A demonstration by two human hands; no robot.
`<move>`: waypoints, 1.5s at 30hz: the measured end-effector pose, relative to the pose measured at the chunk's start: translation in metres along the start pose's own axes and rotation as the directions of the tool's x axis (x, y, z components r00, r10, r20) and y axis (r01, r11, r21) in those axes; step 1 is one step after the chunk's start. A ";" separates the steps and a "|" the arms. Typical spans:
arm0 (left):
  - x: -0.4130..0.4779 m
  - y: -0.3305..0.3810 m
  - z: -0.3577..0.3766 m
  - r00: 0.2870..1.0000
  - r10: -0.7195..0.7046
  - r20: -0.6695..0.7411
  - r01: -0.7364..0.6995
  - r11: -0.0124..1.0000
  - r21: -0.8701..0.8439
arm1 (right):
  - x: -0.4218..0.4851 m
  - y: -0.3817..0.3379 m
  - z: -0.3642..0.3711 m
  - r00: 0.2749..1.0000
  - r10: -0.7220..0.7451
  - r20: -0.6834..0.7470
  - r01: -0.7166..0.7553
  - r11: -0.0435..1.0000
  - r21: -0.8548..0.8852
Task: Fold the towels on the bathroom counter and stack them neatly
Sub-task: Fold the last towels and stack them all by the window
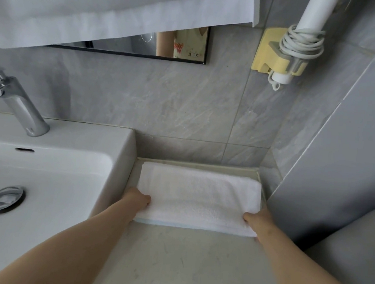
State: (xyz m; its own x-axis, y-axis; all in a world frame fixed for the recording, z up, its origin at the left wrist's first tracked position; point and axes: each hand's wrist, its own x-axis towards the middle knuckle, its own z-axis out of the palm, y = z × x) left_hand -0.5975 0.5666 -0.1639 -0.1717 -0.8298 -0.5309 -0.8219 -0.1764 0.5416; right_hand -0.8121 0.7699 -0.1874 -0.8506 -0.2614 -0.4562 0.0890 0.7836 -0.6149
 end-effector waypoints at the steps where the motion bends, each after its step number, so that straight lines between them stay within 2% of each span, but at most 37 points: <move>1: -0.002 0.000 0.001 1.000 0.020 -0.014 -0.019 0.999 0.047 | -0.001 0.000 0.001 0.999 -0.033 -0.017 0.032 0.999 -0.031; 5: -0.013 -0.001 0.000 0.990 0.140 -0.033 -0.127 0.959 0.254 | -0.004 0.001 0.004 0.988 -0.135 -0.075 0.125 0.983 -0.133; 7: -0.022 0.000 -0.003 0.970 0.237 0.058 -0.240 0.881 0.407 | -0.010 0.000 0.003 0.985 -0.150 -0.091 0.128 0.968 -0.214; 10: -0.020 -0.002 -0.005 0.978 0.205 -0.034 -0.175 0.901 0.397 | -0.013 0.001 -0.001 0.987 -0.137 -0.085 0.106 0.948 -0.301; 11: -0.021 -0.003 -0.008 0.969 0.240 -0.052 -0.191 0.869 0.457 | -0.014 0.001 -0.003 0.987 -0.133 -0.089 0.099 0.943 -0.317; 16: -0.022 -0.004 -0.013 0.970 0.240 -0.047 -0.177 0.822 0.542 | -0.022 0.001 -0.011 0.983 -0.094 -0.160 0.032 0.935 -0.353; 20: -0.024 -0.004 -0.015 0.978 0.204 -0.039 -0.144 0.801 0.581 | -0.023 0.003 -0.010 0.974 -0.051 -0.220 -0.011 0.962 -0.271; 25: -0.024 -0.007 -0.016 0.981 0.186 -0.058 -0.120 0.812 0.571 | -0.018 0.001 -0.006 0.977 0.088 -0.196 -0.094 0.995 -0.020; 29: -0.025 -0.006 -0.017 0.973 0.221 -0.060 -0.148 0.807 0.572 | -0.016 -0.002 -0.006 0.978 0.110 -0.176 -0.112 0.994 -0.001; 31: -0.027 -0.004 -0.018 0.972 0.221 -0.086 -0.147 0.845 0.513 | -0.013 -0.002 -0.004 0.977 0.128 -0.173 -0.126 0.992 0.027; 33: -0.025 -0.004 -0.020 0.978 0.175 -0.115 -0.118 0.915 0.386 | -0.007 0.001 -0.004 0.975 0.156 -0.160 -0.142 0.985 0.099; 38: -0.022 -0.005 -0.018 0.985 0.083 -0.149 -0.084 0.996 0.001 | -0.012 0.007 -0.010 0.977 0.199 -0.072 -0.155 0.905 0.396; 41: -0.025 0.003 -0.015 0.991 0.009 -0.133 -0.049 0.952 -0.304 | -0.020 0.004 -0.012 0.985 0.173 -0.017 -0.135 0.819 0.557; 43: -0.027 0.009 -0.016 0.997 -0.073 -0.035 0.048 0.876 -0.481 | -0.024 -0.002 -0.013 0.987 0.160 0.014 -0.135 0.781 0.609; 45: -0.030 0.011 -0.019 0.991 -0.110 0.075 0.133 0.817 -0.561 | -0.026 -0.006 -0.014 0.987 0.146 0.067 -0.156 0.767 0.622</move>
State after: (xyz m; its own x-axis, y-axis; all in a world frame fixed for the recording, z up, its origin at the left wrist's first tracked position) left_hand -0.5912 0.5795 -0.1295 -0.1207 -0.7633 -0.6347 -0.3898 -0.5516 0.7374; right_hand -0.7977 0.7802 -0.1630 -0.7918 -0.1811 -0.5833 0.5233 0.2915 -0.8008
